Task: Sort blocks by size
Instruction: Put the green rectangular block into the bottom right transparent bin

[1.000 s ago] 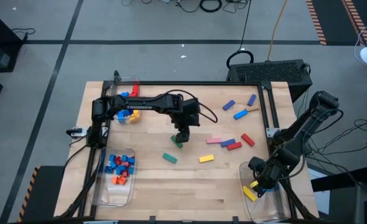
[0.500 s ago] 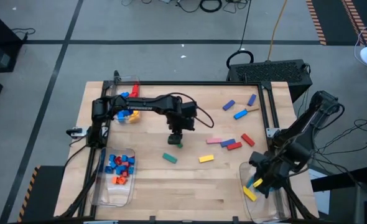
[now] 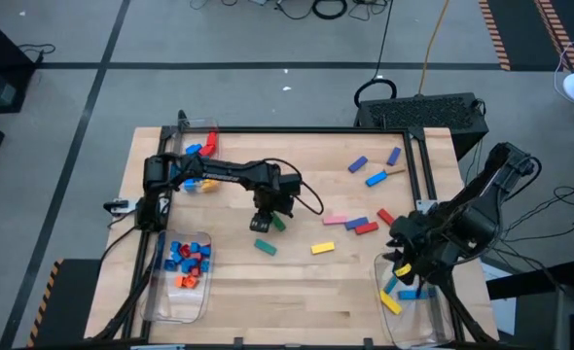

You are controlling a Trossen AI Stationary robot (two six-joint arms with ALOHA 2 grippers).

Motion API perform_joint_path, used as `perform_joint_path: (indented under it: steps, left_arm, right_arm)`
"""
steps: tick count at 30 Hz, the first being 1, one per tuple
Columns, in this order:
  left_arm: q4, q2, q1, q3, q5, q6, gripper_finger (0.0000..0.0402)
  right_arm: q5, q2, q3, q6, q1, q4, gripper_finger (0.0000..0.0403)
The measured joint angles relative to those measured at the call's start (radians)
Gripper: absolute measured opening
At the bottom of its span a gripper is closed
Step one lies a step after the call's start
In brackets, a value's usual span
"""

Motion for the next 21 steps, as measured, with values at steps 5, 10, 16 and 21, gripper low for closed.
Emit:
perform_joint_path:
  steps: [5, 10, 16, 21]
  left_arm:
    - [0.085, 0.000, -0.031, 0.000, -0.057, 0.197, 0.0200]
    - [0.095, 0.006, -0.048, 0.000, -0.056, 0.393, 0.0200]
    - [0.148, 0.020, -0.028, -0.001, -0.040, 0.413, 0.0200]
    - [0.141, 0.055, -0.015, 0.000, 0.000, 0.456, 0.0200]
  right_arm:
    - [-0.001, 0.000, 0.000, 0.009, -0.045, 0.008, 0.0160]
    - [-0.003, 0.000, 0.000, 0.030, -0.080, 0.083, 0.0160]
    - [-0.004, 0.025, 0.000, 0.047, -0.110, 0.149, 0.0160]
    - [-0.009, 0.083, -0.001, 0.108, -0.117, 0.161, 0.0160]
